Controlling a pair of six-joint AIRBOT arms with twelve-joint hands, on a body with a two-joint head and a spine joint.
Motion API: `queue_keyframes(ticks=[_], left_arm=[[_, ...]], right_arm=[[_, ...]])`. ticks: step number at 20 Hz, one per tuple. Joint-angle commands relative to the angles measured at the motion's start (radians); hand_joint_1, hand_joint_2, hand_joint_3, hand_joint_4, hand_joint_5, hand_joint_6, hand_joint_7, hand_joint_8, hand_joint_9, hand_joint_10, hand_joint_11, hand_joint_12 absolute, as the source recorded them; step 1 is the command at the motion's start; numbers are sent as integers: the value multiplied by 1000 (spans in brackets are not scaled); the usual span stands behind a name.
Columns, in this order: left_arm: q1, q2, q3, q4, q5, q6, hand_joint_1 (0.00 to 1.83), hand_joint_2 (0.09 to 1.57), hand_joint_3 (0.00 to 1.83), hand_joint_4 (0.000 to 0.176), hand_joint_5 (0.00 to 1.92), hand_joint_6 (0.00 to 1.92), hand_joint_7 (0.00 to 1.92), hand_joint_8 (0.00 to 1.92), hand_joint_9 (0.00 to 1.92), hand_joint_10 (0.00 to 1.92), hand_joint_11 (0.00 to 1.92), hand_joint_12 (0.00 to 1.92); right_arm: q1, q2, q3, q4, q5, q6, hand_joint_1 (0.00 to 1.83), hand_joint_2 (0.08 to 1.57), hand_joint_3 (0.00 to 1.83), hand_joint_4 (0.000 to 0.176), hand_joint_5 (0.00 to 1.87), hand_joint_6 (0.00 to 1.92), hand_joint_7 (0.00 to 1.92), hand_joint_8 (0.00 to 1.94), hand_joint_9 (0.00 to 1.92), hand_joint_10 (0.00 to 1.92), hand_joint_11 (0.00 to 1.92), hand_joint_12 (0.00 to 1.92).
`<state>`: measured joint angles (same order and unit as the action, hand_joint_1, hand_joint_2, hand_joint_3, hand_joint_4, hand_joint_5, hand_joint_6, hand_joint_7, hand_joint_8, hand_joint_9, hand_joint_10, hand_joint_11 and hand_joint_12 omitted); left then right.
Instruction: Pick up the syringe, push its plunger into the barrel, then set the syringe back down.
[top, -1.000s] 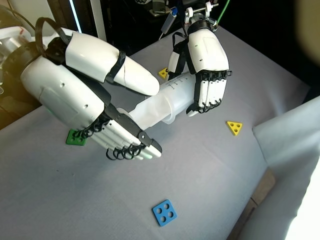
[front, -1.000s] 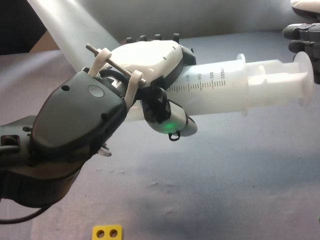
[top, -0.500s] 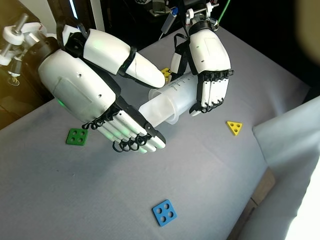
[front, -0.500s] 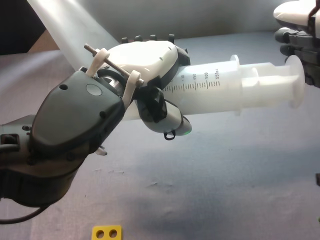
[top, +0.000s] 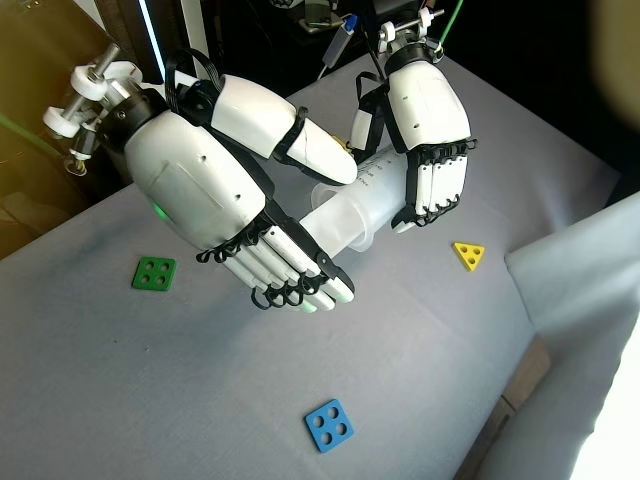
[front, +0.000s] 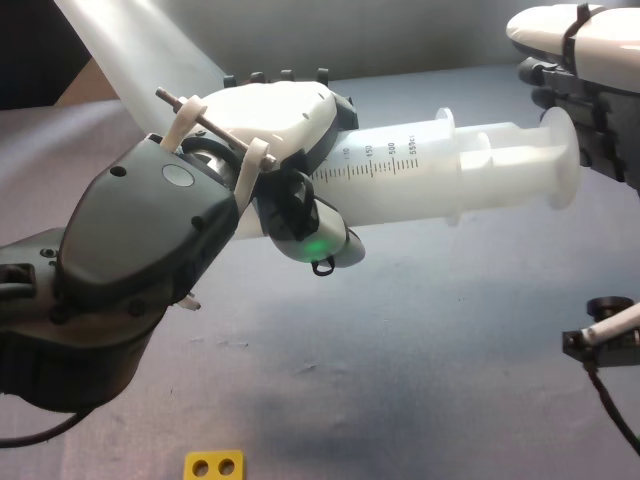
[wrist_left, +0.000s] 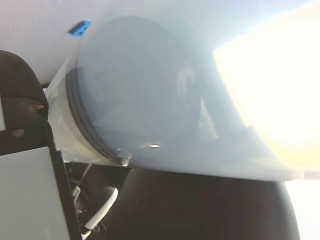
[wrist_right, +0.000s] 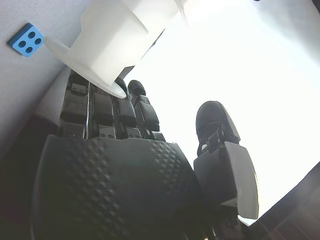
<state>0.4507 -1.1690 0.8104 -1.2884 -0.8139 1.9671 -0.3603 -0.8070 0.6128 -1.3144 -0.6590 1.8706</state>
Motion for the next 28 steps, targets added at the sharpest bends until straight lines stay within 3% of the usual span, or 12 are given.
queue_keyframes(ticks=[1,4,5,6,13,21,27,28], left_arm=[[-32,-8,-2,112,-15,-42,1339,1230,2,0,831,960,682,1566,668,1582,607,1403],[-36,-8,-1,109,-15,-38,1341,1228,0,0,821,976,698,1556,682,1560,615,1392],[-38,-8,-1,108,-15,-35,1252,1208,0,0,889,904,752,1571,711,1444,628,1402],[-39,-8,0,108,-15,-34,1324,1220,1,0,847,947,708,1558,691,1527,625,1384],[-41,-8,1,106,-15,-33,1341,1230,0,0,835,934,697,1556,663,1599,619,1437],[-42,-7,2,105,-14,-31,1341,1228,1,0,833,956,694,1560,670,1579,612,1439],[-44,-3,1,105,-14,-30,1342,1228,0,0,827,949,714,1544,665,1597,613,1504],[-44,-3,1,105,-14,-30,1342,1228,0,0,830,941,710,1548,664,1600,615,1502]], right_arm=[[3,-25,-14,-37,111,18,0,1283,1,0,60,2,43,2,44,3,0,181],[3,-57,-11,-76,105,65,0,1285,1,0,71,5,53,4,54,6,0,219],[4,-70,-11,-111,98,105,0,1284,1,0,70,4,55,4,57,7,0,230],[6,-79,-11,-138,91,134,0,1285,1,0,73,5,59,5,60,8,0,234],[24,-139,-12,-143,108,143,0,1287,3,0,53,4,43,4,45,6,0,174],[36,-214,-12,-143,96,155,0,1282,0,0,84,7,74,4,76,8,0,281],[63,-264,-12,-167,81,207,0,1278,0,0,81,2,61,1,64,3,0,248],[63,-264,-12,-170,81,208,0,1278,0,0,59,6,44,5,41,7,0,160]])
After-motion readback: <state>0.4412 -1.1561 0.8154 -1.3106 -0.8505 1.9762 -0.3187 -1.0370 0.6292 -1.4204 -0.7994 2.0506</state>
